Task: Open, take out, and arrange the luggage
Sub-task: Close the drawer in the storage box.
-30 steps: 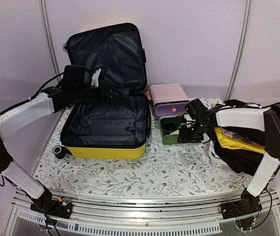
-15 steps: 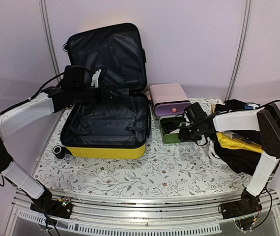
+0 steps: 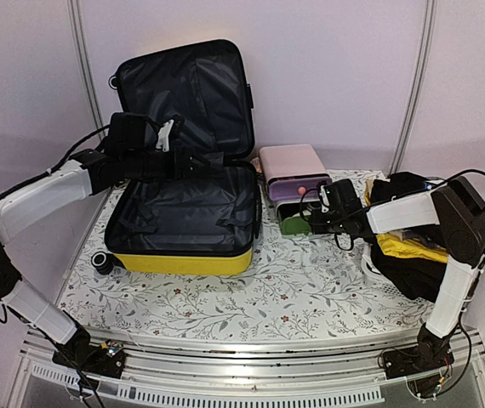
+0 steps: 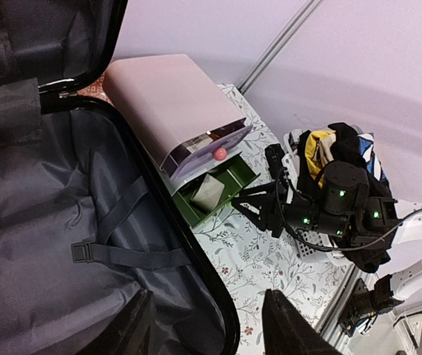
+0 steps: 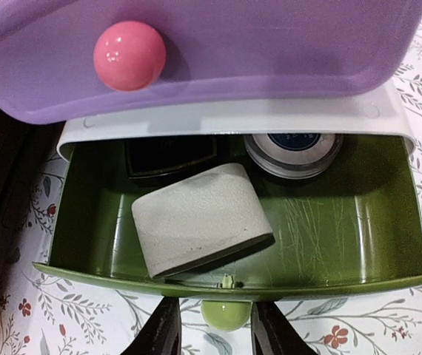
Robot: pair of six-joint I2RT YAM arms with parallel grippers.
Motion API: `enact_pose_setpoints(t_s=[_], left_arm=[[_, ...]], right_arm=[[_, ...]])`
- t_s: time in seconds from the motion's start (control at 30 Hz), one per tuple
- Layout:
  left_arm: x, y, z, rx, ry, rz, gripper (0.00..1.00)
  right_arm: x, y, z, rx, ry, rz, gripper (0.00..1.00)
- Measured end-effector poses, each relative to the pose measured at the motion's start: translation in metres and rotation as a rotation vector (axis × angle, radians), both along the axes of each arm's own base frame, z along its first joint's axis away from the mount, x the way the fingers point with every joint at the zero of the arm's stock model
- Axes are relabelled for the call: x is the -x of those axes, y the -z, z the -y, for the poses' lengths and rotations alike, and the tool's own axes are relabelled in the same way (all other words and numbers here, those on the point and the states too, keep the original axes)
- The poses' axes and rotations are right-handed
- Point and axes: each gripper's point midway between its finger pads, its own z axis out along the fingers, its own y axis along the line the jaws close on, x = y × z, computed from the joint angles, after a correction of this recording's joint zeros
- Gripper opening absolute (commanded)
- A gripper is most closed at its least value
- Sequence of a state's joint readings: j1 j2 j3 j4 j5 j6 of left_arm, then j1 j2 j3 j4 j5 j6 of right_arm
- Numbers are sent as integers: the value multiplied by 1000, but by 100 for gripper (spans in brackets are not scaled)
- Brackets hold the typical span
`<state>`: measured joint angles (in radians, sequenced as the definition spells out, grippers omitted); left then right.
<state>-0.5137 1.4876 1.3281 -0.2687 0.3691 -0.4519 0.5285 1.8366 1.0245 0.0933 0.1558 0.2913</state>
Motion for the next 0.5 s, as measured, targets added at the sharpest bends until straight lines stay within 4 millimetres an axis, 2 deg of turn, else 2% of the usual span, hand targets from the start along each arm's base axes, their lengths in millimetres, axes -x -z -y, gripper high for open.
enact_pose_setpoints(t_s=[0.27, 0.5], left_arm=[[1, -3, -2, -2, -4, 7, 51], [2, -7, -6, -4, -16, 18, 51]], right_arm=[[-32, 0, -13, -39, -2, 77, 32], [-49, 0, -18, -88, 21, 111, 31]])
